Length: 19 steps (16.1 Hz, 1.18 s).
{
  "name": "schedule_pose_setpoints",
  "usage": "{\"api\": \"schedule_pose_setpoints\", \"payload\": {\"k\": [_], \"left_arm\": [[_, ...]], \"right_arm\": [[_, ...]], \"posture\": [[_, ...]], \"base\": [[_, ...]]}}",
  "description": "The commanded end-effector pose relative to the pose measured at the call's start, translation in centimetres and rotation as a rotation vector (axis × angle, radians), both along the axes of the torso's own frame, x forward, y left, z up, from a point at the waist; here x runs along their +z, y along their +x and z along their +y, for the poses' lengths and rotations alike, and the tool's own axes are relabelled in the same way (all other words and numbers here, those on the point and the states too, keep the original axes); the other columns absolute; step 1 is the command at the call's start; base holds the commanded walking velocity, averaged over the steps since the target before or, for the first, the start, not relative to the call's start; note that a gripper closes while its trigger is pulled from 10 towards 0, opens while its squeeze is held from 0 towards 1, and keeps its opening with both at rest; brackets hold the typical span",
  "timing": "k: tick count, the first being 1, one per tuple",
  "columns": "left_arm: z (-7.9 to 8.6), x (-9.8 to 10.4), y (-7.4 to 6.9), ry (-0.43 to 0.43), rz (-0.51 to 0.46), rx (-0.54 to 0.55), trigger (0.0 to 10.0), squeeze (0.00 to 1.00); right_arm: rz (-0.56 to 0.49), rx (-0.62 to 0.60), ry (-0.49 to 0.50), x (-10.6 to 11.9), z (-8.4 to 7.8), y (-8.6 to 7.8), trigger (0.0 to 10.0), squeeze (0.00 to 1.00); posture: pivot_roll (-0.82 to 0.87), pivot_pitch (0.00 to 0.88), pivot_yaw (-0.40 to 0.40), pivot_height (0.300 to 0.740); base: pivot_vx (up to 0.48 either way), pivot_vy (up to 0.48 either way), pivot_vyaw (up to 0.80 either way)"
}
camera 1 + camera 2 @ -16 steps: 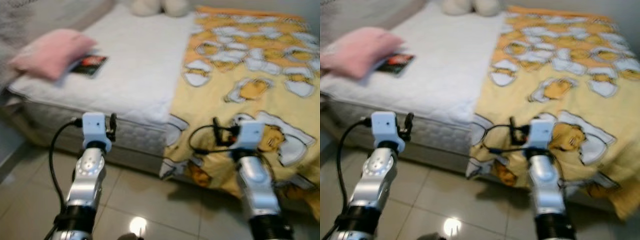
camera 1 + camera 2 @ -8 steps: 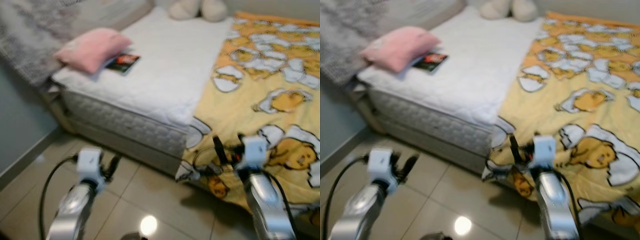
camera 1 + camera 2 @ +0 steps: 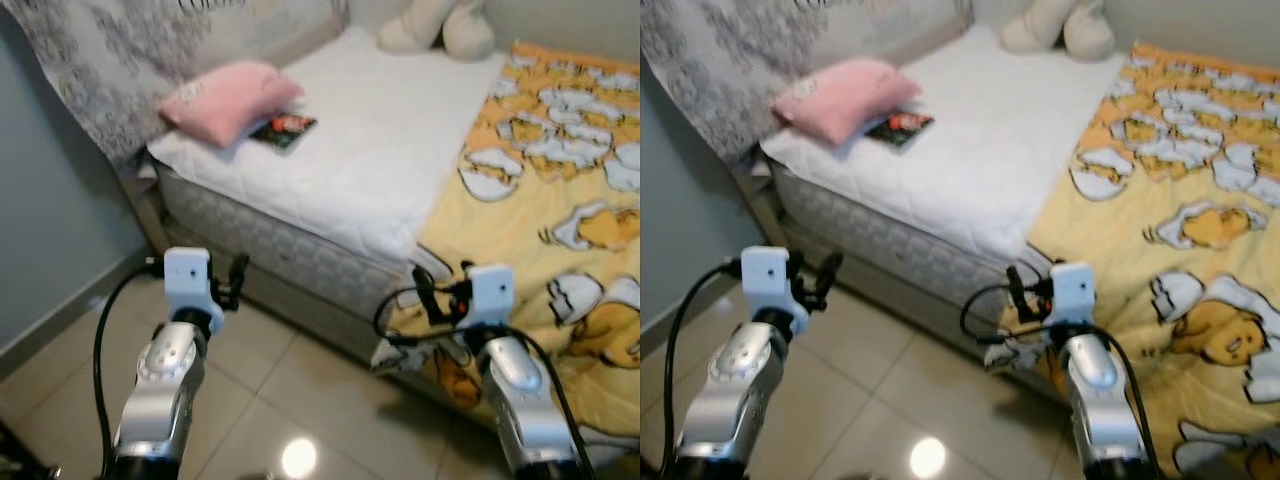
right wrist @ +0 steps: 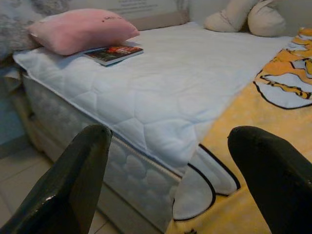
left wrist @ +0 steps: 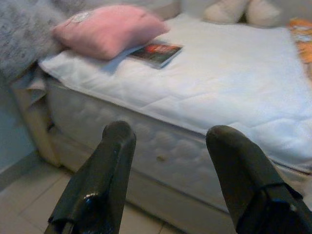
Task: Clean up the room
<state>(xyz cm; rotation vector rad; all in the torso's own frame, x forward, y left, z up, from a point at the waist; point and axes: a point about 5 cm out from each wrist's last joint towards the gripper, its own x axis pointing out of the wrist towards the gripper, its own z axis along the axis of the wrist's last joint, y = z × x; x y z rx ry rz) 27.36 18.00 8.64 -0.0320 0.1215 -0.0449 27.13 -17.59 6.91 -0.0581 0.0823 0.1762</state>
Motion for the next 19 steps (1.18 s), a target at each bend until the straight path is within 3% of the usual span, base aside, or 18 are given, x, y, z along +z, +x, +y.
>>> {"api": "schedule_pose_setpoints", "payload": {"k": [1, 3, 7, 13, 19], "left_arm": [[0.8, -0.1, 0.1, 0.016, 0.016, 0.048, 10.0, 0.0], [0.8, -0.3, 0.1, 0.018, 0.031, 0.044, 10.0, 0.0], [0.6, -0.2, 0.1, 0.014, 0.026, 0.054, 10.0, 0.0], [1.2, -0.7, -1.2, 0.037, 0.04, 0.035, 10.0, 0.0], [0.6, -0.5, -1.0, 0.033, 0.02, 0.026, 10.0, 0.0]], "right_arm": [[-0.034, 0.022, 0.015, 0.7, 0.5, 0.4, 10.0, 0.0], [-0.041, 0.044, 0.012, 0.9, 0.8, 0.4, 10.0, 0.0], [-0.028, 0.033, 0.024, 0.5, 0.8, 0.8, 10.0, 0.0], [0.017, -0.024, 0.031, -0.4, -1.6, -0.2, 10.0, 0.0], [0.024, -0.013, 0.034, -0.6, -1.3, -0.2, 10.0, 0.0]], "posture": [[-0.06, 0.0, 0.027, 0.74], [-0.06, 0.0, 0.027, 0.74], [-0.05, 0.0, 0.03, 0.74], [-0.04, 0.0, 0.022, 0.74], [-0.04, 0.0, 0.015, 0.74]], "base": [[0.461, 0.0, 0.0], [0.461, 0.0, 0.0], [0.461, 0.0, 0.71], [0.461, 0.0, 0.62], [0.461, 0.0, 0.61]]}}
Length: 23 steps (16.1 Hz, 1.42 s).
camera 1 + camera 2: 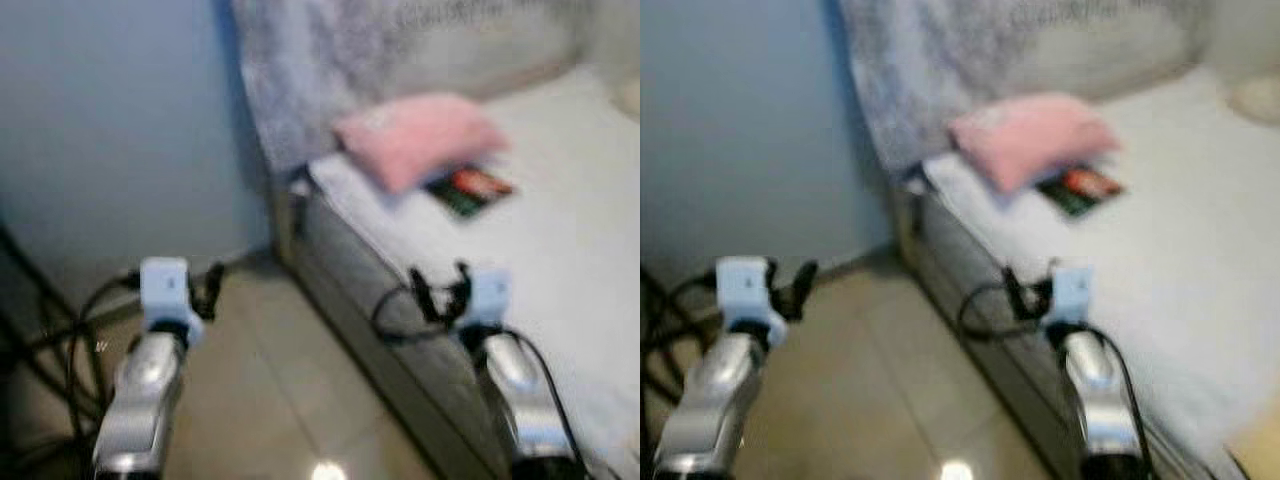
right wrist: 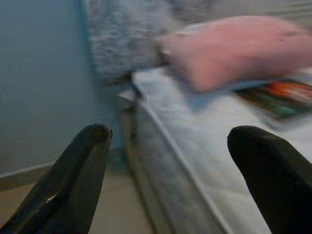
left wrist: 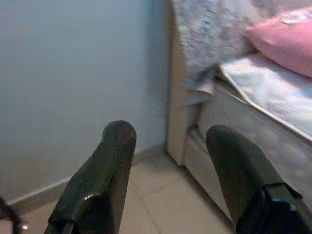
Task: Clean up the room
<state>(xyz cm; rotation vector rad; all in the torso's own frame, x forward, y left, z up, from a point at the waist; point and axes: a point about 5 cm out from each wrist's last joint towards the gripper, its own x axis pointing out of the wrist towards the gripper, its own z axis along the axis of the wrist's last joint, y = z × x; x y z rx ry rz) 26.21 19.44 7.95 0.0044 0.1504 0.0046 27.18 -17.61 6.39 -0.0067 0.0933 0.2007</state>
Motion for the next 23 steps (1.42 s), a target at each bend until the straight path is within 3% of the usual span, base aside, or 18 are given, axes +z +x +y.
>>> {"api": "schedule_pose_setpoints", "payload": {"k": [1, 10, 19, 23], "left_arm": [[-0.8, 0.1, 0.1, -0.007, -0.005, -0.016, 10.0, 0.0], [-1.1, 0.1, 0.4, -0.006, -0.004, -0.012, 10.0, 0.0], [-0.8, 0.1, 0.4, -0.001, -0.003, -0.002, 10.0, 0.0], [-0.9, -0.1, -0.3, -0.004, 0.01, -0.018, 10.0, 0.0]], "right_arm": [[0.01, -0.034, -0.016, -0.2, -1.3, -0.3, 10.0, 0.0], [0.013, -0.033, -0.026, -0.4, -1.1, -0.3, 10.0, 0.0], [0.029, -0.064, -0.023, -0.9, -1.0, -0.9, 10.0, 0.0], [0.049, -0.084, 0.003, -1.2, -1.4, -2.7, 10.0, 0.0]], "posture": [[-0.04, 0.0, 0.015, 0.74], [-0.05, 0.0, 0.019, 0.74], [-0.05, 0.0, 0.027, 0.74], [-0.05, 0.0, 0.018, 0.74]], "base": [[0.461, 0.0, 0.61], [0.476, 0.0, 0.6], [0.48, 0.0, 0.0], [0.48, 0.0, 0.0]]}}
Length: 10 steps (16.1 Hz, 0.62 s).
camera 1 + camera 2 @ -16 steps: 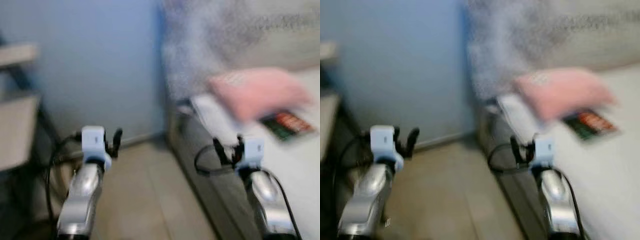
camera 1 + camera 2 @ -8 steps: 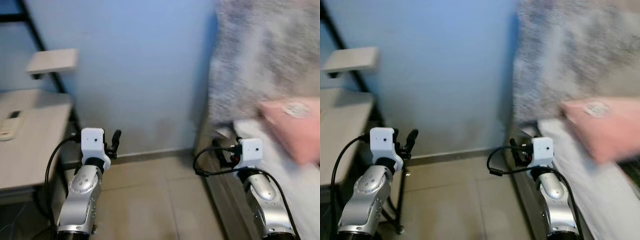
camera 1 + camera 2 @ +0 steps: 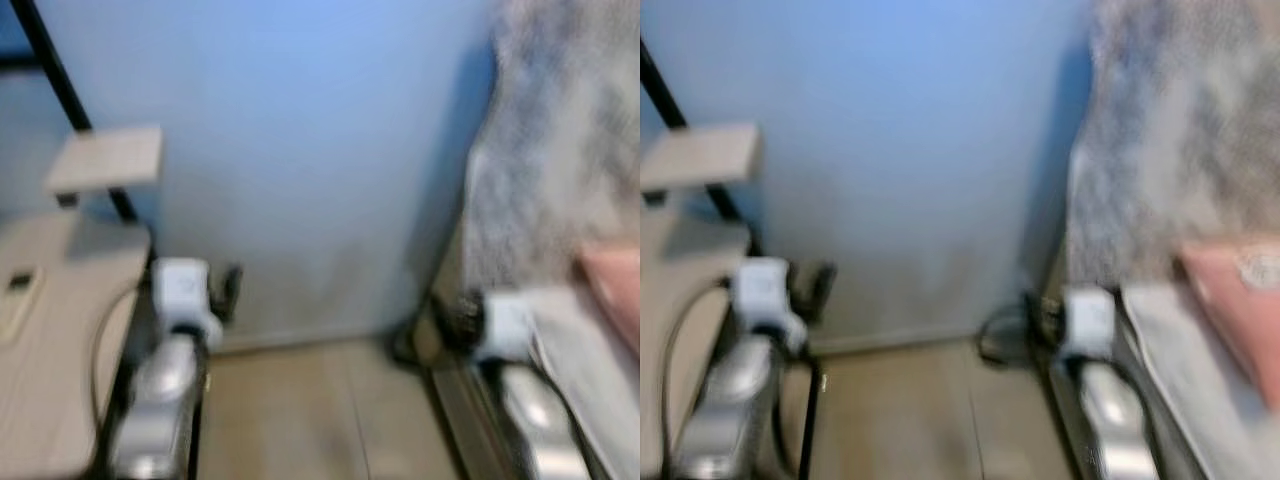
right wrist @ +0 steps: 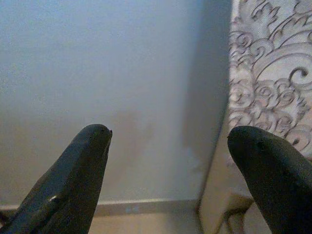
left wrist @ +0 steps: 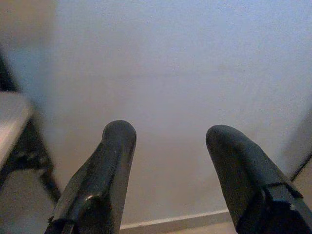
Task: Clean up the room
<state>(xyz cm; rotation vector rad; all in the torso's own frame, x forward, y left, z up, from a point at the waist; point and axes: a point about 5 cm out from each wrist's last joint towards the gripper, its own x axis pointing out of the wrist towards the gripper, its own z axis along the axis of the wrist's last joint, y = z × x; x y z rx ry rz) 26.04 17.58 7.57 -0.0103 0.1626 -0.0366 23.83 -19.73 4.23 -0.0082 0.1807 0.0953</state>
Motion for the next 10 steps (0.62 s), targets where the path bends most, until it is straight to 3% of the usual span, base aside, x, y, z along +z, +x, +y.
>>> {"api": "schedule_pose_setpoints", "payload": {"k": [1, 3, 6, 10], "left_arm": [[1.1, 0.2, 0.0, 0.014, -0.001, 0.024, 10.0, 0.0], [0.5, 0.4, 0.1, 0.007, -0.02, 0.009, 10.0, 0.0], [0.2, 0.1, 0.3, 0.052, 0.0, 0.015, 10.0, 0.0], [0.3, 0.1, 0.2, 0.058, -0.003, 0.011, 10.0, 0.0]], "right_arm": [[-0.026, 0.013, 0.016, 0.6, 0.5, 0.3, 10.0, 0.0], [-0.043, 0.031, 0.004, 0.9, 0.4, 0.5, 10.0, 0.0], [-0.042, 0.033, -0.008, 1.3, 0.2, 1.3, 10.0, 0.0], [-0.01, 0.016, -0.003, 0.8, 0.1, 1.2, 10.0, 0.0]], "posture": [[-0.05, 0.0, 0.019, 0.74], [-0.06, 0.0, 0.021, 0.74], [-0.05, 0.0, 0.018, 0.74], [-0.04, 0.0, 0.013, 0.74]], "base": [[0.48, 0.0, 0.0], [0.48, 0.0, 0.0], [0.0, 0.0, 0.61], [0.0, 0.0, 0.0]]}}
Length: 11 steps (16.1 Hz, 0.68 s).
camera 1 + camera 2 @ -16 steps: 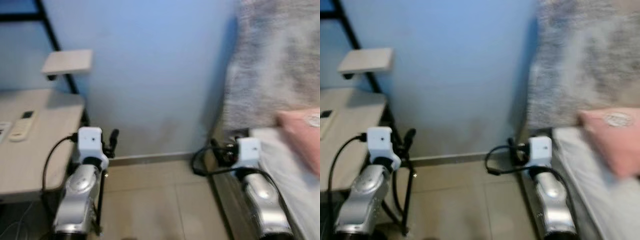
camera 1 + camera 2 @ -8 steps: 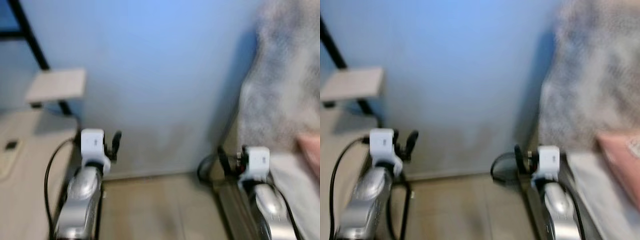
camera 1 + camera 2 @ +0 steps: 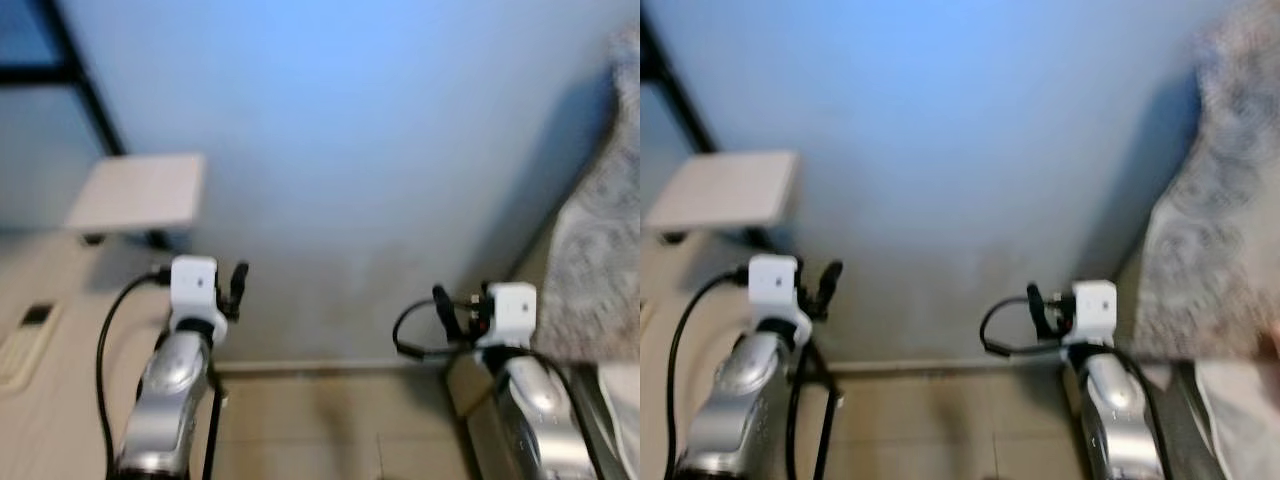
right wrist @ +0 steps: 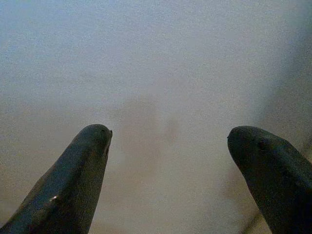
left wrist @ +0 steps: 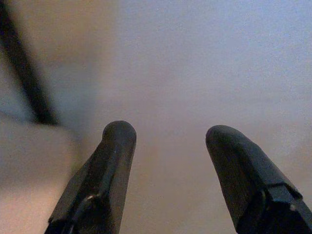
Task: Clean up the room
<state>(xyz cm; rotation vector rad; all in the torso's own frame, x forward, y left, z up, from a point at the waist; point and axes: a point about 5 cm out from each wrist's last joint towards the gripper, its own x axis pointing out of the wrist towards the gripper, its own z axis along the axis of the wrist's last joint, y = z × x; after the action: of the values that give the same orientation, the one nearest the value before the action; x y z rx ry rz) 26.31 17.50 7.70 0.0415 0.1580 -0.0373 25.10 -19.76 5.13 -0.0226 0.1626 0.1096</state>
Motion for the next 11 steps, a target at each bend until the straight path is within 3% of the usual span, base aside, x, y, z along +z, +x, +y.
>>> {"api": "schedule_pose_setpoints", "payload": {"k": [1, 11], "left_arm": [[0.32, 0.02, -0.14, 0.01, 0.0, 0.008, 10.0, 0.0], [0.23, 0.04, -0.07, 0.015, 0.0, 0.0, 10.0, 0.0]], "right_arm": [[0.009, 0.003, 0.01, -0.23, 0.24, -0.16, 10.0, 0.0], [0.008, 0.003, 0.0, -0.27, 0.36, -0.06, 10.0, 0.0]], "posture": [[-0.04, 0.0, 0.014, 0.74], [-0.04, 0.0, 0.018, 0.74]], "base": [[0.0, 0.0, 0.0], [0.0, 0.0, 0.0]]}}
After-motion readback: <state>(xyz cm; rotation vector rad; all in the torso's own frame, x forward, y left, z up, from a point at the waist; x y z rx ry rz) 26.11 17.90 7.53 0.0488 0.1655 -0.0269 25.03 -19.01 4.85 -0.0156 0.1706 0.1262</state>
